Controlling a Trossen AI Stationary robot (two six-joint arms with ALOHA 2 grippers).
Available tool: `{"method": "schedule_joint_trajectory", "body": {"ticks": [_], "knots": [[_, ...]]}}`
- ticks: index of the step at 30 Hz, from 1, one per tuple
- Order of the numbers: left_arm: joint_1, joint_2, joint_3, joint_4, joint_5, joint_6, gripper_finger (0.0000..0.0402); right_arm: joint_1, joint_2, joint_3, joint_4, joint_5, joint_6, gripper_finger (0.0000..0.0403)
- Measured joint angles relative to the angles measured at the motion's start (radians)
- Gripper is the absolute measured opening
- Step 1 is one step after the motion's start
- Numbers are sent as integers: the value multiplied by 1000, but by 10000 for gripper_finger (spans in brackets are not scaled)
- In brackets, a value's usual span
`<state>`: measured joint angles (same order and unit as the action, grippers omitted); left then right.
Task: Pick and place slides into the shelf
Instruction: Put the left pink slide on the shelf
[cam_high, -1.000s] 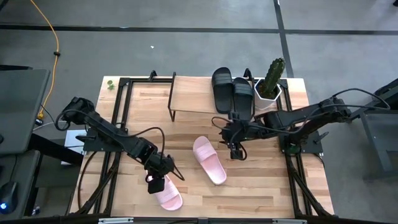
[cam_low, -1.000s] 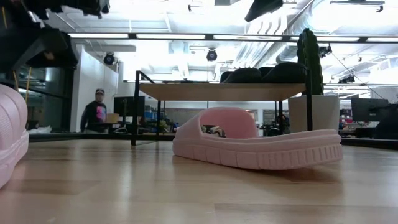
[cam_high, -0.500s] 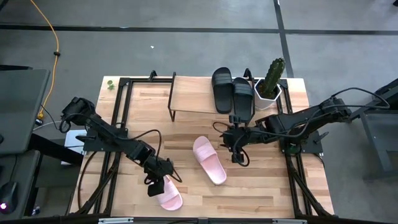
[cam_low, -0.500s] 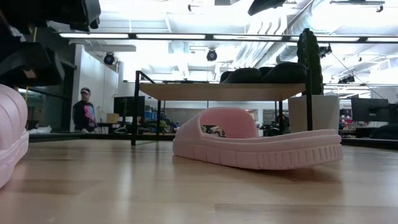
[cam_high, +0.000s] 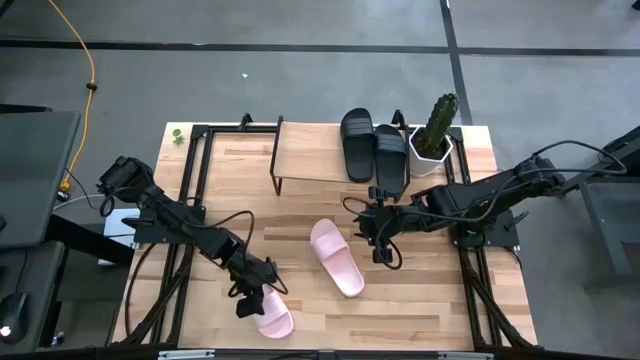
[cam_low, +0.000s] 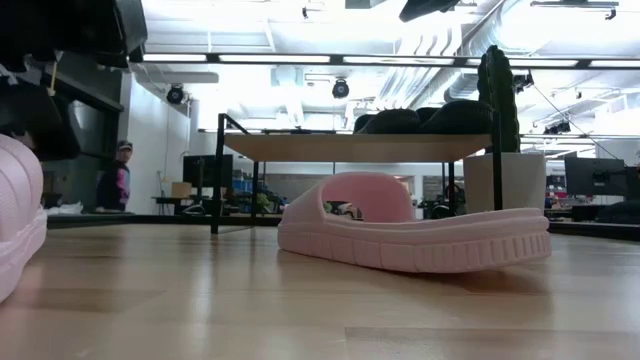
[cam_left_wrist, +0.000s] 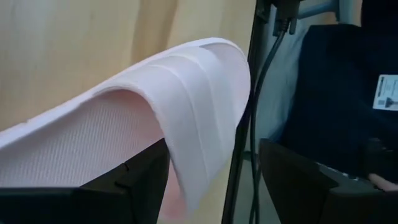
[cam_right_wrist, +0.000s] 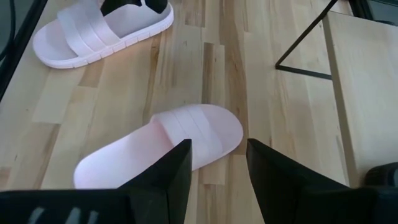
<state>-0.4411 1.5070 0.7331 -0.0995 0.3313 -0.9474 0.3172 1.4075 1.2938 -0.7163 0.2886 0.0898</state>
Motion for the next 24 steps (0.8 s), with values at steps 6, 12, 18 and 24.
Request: {"method": "schedule_joint_trajectory", "body": {"ticks": [6,12,18,24], "knots": [[-13,0,-8,5,-5,-8,234,0,0,0,3,0,0,145],[-13,0,-8,23,-9,-9,234,0,0,0,9,0,0,145],[-11,19,-8,51,-9,-10,223,0,0,0,37,0,-4,145],[-11,71,-8,63,28,-9,165,0,0,0,41,0,-11,145]]}}
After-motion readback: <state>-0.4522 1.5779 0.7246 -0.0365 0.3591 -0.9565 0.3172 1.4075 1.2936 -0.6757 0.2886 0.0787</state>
